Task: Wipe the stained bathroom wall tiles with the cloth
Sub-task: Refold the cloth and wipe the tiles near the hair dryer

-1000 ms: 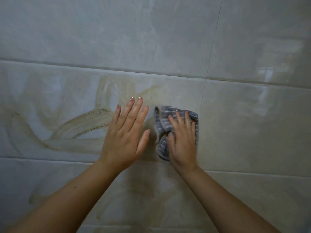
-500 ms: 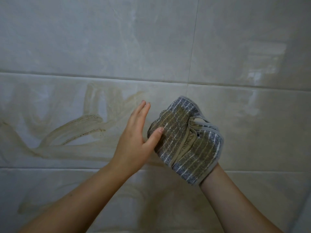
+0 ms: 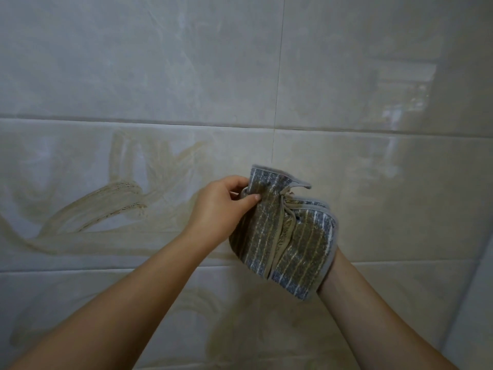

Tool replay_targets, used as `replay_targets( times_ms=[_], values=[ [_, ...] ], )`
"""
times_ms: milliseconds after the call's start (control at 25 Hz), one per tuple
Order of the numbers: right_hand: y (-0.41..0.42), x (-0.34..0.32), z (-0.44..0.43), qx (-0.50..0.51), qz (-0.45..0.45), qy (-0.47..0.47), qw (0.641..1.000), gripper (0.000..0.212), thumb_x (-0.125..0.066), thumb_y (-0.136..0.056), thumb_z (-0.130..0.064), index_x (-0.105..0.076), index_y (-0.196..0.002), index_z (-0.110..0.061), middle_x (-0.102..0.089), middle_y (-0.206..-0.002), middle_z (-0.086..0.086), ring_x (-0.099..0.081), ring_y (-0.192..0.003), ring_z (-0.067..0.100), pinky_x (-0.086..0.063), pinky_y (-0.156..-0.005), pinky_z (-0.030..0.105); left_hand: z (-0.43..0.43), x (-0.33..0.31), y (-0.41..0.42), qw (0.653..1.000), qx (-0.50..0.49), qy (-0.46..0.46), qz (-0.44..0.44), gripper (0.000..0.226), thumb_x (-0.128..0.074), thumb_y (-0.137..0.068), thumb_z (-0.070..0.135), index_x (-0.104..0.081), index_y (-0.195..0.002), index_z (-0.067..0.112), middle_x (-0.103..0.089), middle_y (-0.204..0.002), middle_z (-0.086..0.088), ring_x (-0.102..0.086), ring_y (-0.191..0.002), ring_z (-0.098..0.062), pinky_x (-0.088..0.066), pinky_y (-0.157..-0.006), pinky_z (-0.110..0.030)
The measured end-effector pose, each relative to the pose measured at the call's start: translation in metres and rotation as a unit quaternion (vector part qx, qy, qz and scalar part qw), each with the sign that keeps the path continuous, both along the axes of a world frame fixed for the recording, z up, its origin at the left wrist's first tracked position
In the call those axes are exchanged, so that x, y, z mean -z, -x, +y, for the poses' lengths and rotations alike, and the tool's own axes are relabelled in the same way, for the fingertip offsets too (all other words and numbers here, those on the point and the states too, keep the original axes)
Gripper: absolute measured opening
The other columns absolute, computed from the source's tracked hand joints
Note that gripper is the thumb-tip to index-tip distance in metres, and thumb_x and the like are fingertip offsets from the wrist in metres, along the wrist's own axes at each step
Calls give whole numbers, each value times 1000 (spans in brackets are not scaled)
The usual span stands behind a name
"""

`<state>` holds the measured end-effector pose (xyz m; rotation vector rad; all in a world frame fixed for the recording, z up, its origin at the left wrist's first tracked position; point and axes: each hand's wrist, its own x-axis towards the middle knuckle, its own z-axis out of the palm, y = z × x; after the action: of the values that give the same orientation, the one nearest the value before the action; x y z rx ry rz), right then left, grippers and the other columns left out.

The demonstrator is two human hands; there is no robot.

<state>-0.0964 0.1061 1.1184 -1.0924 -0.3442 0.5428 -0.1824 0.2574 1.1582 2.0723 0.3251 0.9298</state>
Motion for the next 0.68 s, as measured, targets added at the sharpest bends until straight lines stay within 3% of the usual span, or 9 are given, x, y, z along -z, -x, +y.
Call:
replay_targets(
  times_ms=[80,120,200,280,360,480,560,680],
  values=[
    [-11,-5,5,-77,29,-48,995,54,-33,-104,-10,-63,-60,-7,-62,-62,9,-61,-55,19,-51,-50,22,1,-1,-3,999,-27,3,-28,7,-69,-90,23,-71,-90,30,-72,-81,10,-68,-77,-5,-55,-72,-32],
    [-13,-13,7,-135,46,-76,987,55,-38,-103,-24,-71,-64,-4,-68,-68,11,-66,-60,21,-56,-58,25,2,-4,-3,999,-33,15,-37,7,-67,-91,23,-69,-89,29,-71,-81,9,-67,-76,-7,-53,-69,-30],
    [-19,-25,2,-220,38,-72,972,43,-55,-93,-43,-75,-94,-6,-72,-93,13,-69,-83,27,-57,-81,37,6,-10,-5,996,-23,70,-43,5,-66,-92,20,-66,-92,25,-70,-86,2,-68,-79,-14,-52,-71,-33],
    [-29,-28,-9,-279,12,-56,959,47,-79,-76,-38,-71,-109,-5,-71,-101,15,-68,-91,29,-55,-89,41,8,-13,-7,991,-17,127,-42,9,-66,-91,18,-59,-96,20,-67,-90,-5,-67,-83,-21,-52,-76,-38],
    [-36,-31,-17,-331,0,-58,942,58,-89,-66,-29,-68,-115,-3,-70,-105,17,-69,-96,29,-54,-93,43,9,-13,-9,986,-27,159,-42,16,-67,-91,18,-51,-92,20,-63,-90,-10,-65,-83,-28,-50,-76,-41],
    [-43,-34,-17,-333,-55,-29,941,57,-93,-55,-15,-73,-106,-1,-72,-101,18,-71,-92,27,-57,-88,43,13,-11,-9,987,-31,156,-33,18,-64,-92,17,-50,-82,20,-66,-97,-17,-62,-81,-27,-50,-78,-43],
    [-46,-33,-16,-330,-45,-31,942,57,-93,-49,-11,-72,-101,2,-72,-96,19,-71,-88,28,-57,-86,44,15,-11,-9,991,-35,131,-15,14,-63,-93,17,-54,-84,19,-67,-98,-16,-59,-78,-25,-48,-74,-38],
    [-40,-40,-17,-336,-41,-50,940,50,-91,-56,-10,-73,-100,2,-72,-95,21,-72,-86,30,-60,-77,43,17,-14,-9,994,-45,95,-1,7,-63,-94,18,-59,-89,21,-67,-99,-14,-63,-77,-27,-50,-70,-38]
  ],
)
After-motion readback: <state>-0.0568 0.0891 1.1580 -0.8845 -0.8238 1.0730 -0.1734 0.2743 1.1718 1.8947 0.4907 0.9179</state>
